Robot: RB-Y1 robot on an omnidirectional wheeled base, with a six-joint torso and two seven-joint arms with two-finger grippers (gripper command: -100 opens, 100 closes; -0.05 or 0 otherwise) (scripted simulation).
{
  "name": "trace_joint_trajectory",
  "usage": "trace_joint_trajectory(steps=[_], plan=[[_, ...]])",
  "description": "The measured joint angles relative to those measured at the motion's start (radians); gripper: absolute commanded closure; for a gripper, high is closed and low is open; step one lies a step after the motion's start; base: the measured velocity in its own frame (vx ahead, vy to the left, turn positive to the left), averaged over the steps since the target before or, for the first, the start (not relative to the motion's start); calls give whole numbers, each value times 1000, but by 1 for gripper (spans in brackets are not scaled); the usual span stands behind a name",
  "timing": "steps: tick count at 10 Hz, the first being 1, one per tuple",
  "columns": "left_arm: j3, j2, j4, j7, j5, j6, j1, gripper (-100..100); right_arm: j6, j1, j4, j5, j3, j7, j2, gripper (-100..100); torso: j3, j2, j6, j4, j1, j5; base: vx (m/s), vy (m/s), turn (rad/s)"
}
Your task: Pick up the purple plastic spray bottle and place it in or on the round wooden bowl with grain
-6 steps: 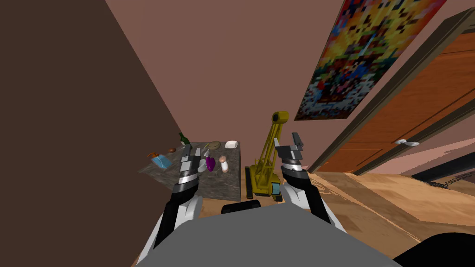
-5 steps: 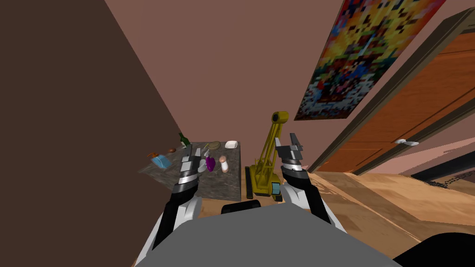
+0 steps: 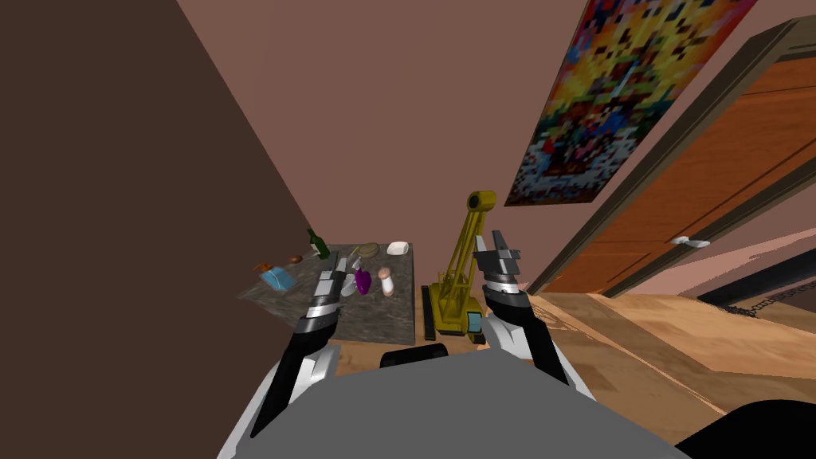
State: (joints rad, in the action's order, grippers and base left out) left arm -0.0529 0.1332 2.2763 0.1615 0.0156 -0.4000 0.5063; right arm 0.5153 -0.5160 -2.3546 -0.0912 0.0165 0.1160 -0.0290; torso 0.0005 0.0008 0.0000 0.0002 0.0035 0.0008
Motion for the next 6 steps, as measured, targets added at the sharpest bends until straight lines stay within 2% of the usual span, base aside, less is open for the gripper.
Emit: trace_joint_trajectory(steps=[4, 6], plan=[[20, 84, -13, 30, 27, 41, 18, -100, 0, 0, 0, 0, 0, 0, 0, 0, 0, 0, 0, 0, 1, 0, -20, 66, -31], [25, 136, -35, 61, 55, 70, 26, -100, 0, 0, 0, 0, 0, 0, 0, 0, 0, 1, 0, 0, 3, 1, -23, 77, -32]])
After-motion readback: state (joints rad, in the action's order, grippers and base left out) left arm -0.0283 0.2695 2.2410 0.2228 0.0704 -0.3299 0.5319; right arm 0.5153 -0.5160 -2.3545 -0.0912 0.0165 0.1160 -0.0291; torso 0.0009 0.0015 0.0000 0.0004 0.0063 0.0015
